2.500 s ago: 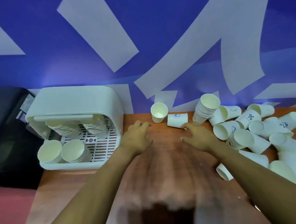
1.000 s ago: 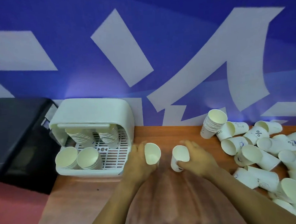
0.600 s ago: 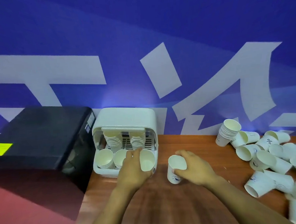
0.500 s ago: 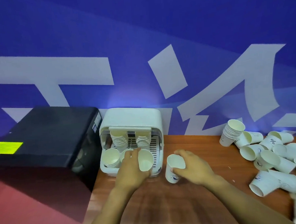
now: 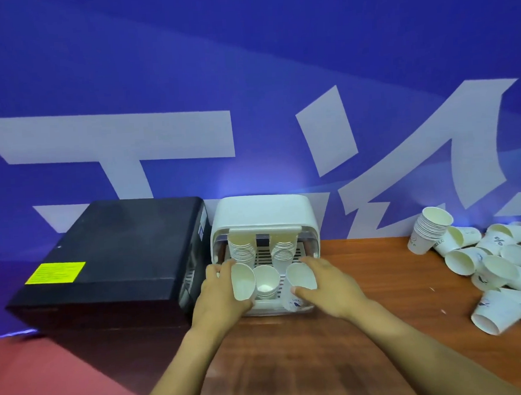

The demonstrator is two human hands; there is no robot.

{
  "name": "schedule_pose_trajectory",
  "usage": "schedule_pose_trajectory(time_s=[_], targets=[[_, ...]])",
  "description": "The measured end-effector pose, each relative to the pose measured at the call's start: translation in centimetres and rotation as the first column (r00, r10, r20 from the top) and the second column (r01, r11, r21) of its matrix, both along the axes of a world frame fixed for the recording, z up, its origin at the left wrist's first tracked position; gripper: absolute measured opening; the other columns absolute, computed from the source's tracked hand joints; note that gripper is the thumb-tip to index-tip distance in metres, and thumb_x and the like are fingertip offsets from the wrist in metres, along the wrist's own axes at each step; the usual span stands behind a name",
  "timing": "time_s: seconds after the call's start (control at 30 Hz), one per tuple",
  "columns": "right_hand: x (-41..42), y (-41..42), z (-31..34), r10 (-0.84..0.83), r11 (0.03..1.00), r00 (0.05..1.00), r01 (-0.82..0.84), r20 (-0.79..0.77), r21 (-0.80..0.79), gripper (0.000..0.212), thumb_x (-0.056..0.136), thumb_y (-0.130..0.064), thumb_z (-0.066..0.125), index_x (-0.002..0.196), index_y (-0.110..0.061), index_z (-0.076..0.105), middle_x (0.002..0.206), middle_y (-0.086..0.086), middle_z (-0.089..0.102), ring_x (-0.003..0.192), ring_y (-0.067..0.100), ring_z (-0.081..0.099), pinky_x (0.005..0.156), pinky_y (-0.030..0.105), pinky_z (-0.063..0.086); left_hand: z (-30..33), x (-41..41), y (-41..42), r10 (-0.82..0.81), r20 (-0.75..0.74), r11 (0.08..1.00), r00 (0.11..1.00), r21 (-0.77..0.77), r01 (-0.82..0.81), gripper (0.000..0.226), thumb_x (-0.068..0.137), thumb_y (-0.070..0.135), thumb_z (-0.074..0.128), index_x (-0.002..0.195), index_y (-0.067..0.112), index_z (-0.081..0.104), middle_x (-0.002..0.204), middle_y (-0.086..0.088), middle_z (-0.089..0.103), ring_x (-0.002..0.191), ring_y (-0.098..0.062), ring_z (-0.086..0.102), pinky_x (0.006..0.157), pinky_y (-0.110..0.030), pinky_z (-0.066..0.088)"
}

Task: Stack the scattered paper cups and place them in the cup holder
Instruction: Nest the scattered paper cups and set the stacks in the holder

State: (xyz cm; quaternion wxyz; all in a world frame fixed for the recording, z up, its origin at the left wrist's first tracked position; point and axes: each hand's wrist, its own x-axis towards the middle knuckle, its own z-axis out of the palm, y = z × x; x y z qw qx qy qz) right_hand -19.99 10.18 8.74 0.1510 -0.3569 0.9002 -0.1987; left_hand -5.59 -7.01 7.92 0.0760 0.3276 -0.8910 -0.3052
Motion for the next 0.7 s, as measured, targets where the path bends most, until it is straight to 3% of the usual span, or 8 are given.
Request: schedule_pose_trajectory(time_s=[0.23, 0.43, 0.7], targets=[[0.1, -3.4, 0.0, 0.018, 1.000, 0.999, -0.018, -0.028, -0.025, 0.073, 0.084, -0.047, 0.060, 0.146, -0.028, 0.028, 0.148, -0.003, 0.033, 0.133, 0.019, 0.039, 0.101, 0.034, 0.041, 0.3, -1.0, -2.6, -0.005, 0.042, 0.999, 0.999, -0.054, 0.008, 0.076, 0.078, 0.036, 0.068, 0.142, 0.028, 0.028, 0.134, -0.001, 0.032, 0.116, -0.029, 0.046, 0.089, -0.039, 0.047], [0.0, -5.5, -0.8, 0.062, 0.997, 0.997, -0.064, -0.055, -0.041, 0.074, 0.085, -0.043, 0.061, 0.148, -0.026, 0.025, 0.152, -0.006, 0.027, 0.137, 0.018, 0.034, 0.101, 0.035, 0.040, -0.5, -2.3, -3.5, 0.015, 0.066, 0.997, 0.998, -0.078, -0.010, 0.077, 0.078, 0.042, 0.068, 0.143, 0.028, 0.029, 0.134, -0.003, 0.033, 0.114, -0.029, 0.049, 0.088, -0.042, 0.049], [-0.7, -7.6, -2.2, 0.079, 0.997, 0.996, -0.079, -0.041, -0.005, 0.071, 0.085, -0.041, 0.060, 0.146, -0.028, 0.026, 0.151, -0.004, 0.031, 0.138, 0.017, 0.031, 0.103, 0.036, 0.035, -1.7, -3.7, -4.9, -0.013, 0.170, 0.994, 0.985, -0.105, 0.031, 0.079, 0.080, 0.043, 0.068, 0.144, 0.028, 0.025, 0.134, -0.005, 0.033, 0.114, -0.029, 0.047, 0.089, -0.041, 0.048]])
